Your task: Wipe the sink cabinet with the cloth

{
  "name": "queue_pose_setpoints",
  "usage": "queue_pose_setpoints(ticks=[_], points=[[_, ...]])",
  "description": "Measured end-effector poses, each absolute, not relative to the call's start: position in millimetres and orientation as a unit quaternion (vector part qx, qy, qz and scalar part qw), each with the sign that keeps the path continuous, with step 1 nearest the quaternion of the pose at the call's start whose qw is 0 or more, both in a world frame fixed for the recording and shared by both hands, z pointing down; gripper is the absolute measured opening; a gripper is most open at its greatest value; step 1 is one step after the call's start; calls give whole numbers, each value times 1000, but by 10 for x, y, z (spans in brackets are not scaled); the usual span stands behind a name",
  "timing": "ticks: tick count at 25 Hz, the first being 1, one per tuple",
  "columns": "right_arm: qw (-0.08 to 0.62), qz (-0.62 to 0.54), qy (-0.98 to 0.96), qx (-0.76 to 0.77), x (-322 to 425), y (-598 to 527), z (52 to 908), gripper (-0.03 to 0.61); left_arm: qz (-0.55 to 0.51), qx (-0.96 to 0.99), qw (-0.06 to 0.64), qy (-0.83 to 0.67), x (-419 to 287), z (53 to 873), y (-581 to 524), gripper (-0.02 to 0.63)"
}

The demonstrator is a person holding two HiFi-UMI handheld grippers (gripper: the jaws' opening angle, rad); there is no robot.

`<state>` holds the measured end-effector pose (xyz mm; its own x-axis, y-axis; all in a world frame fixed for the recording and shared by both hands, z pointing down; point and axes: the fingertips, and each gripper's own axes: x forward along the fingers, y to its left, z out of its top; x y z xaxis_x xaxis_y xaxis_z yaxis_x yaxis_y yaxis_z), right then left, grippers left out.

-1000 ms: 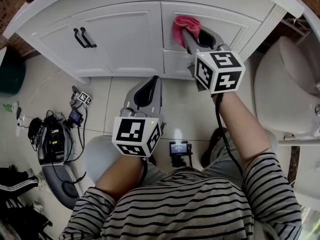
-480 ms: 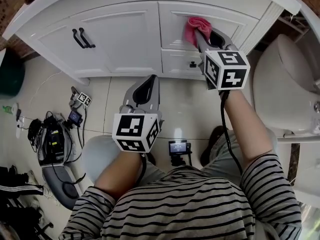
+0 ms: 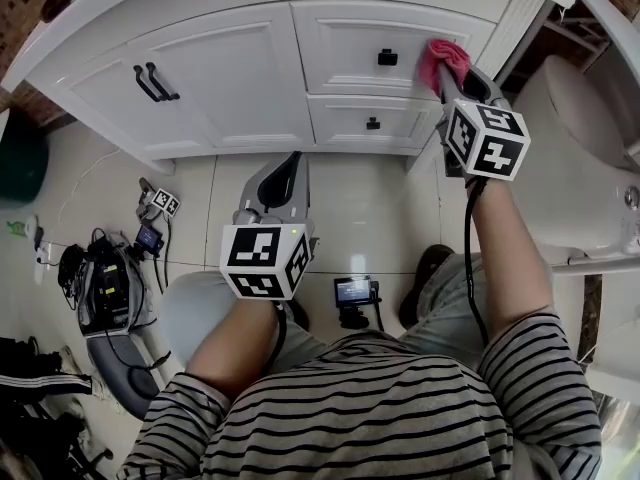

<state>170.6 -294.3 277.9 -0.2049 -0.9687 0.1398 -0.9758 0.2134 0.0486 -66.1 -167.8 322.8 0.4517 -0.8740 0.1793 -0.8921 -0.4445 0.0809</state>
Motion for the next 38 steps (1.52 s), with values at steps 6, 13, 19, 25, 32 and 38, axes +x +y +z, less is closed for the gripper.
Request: queue_pose_setpoints(ticks=[6,13,19,25,32,38], points=[[52,60,-729,680,2341,-2694,2834,89,42,850,86,-518,-661,3154,-1608,0],[58,47,-841,535,808,-2747,3134,89,23,855,87,-511,-638,3052,-1572,0],[84,25,-874,479,-283,-3091,3390,89,27,844,97,-527,-768,3133,-1646,0],[112,-17,-867,485,-32,-3155,3487,91,33,847,98,-521,-759,3180,-1678,0],[129,-1,-815,565,1298,-3047,3642,94,35,853,103,-511,-654,3203,-1682,0],[108,54,-742,659,2350,-2874,3663,92,38,852,105,-511,-617,3217,-1659,0]])
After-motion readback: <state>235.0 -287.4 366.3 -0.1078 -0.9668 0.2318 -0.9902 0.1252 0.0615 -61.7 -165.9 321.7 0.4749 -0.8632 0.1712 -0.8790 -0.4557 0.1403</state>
